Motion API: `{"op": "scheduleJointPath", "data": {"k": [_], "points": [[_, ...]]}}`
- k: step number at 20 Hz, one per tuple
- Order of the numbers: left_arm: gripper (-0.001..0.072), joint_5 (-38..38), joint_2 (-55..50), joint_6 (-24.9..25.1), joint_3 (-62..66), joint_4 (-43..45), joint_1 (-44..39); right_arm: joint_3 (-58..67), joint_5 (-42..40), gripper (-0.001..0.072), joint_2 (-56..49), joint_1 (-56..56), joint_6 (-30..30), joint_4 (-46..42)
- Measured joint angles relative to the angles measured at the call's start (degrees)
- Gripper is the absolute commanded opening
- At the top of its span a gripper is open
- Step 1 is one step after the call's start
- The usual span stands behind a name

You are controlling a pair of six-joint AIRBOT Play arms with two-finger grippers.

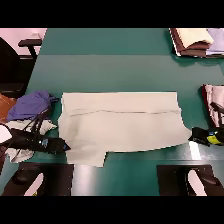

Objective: Fold the shirts.

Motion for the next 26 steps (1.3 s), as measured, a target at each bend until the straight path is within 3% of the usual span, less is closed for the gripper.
{"op": "scheduleJointPath", "data": {"k": [4,9,15,17,18,20,21,23,24,25,26], "points": [[0.0024,7.45,-9.25,2.64,7.39,1.99,0.0,8.57,-1.64,0.0016,-6.05,4.22,1.38,-0.85],[0.0024,19.61,-25.99,5.7,19.67,3.76,0.0,23.34,-6.29,0.0017,-23.19,9.01,1.88,-1.07],[0.0045,28.3,-39.89,7.65,30.49,4.96,0.0,39.76,-8.0,0.0038,-41.88,10.47,1.99,-0.79],[0.0513,30.8,-41.64,7.89,31.71,5.18,0.0,43.25,-8.5,0.0361,-45.97,10.27,1.49,1.38],[0.0533,31.8,-42.18,7.87,32.13,5.18,0.02,44.52,-8.74,0.041,-47.58,9.9,1.01,3.04],[0.0532,32.87,-42.8,7.87,32.81,5.11,0.02,46.4,-9.22,0.041,-49.99,8.66,-0.48,7.21],[0.0478,32.94,-42.97,7.82,33.14,5.05,0.02,46.99,-9.22,0.041,-50.77,7.67,-1.77,9.33],[0.0027,32.46,-43.12,7.76,33.75,4.9,0.02,47.58,-8.26,0.041,-51.69,5.18,-4.24,12.39],[0.0025,31.67,-43.19,7.76,33.94,4.7,0.02,47.41,-7.26,0.0444,-51.91,3.72,-5.38,13.42],[0.0024,31.04,-43.21,7.78,34.07,4.31,0.02,46.73,-6.34,0.0566,-52.06,1.88,-6.4,14.29],[0.0024,30.49,-43.23,7.8,34.21,3.56,0.02,45.53,-5.73,0.0587,-52.26,-0.02,-7.34,14.88]]}}
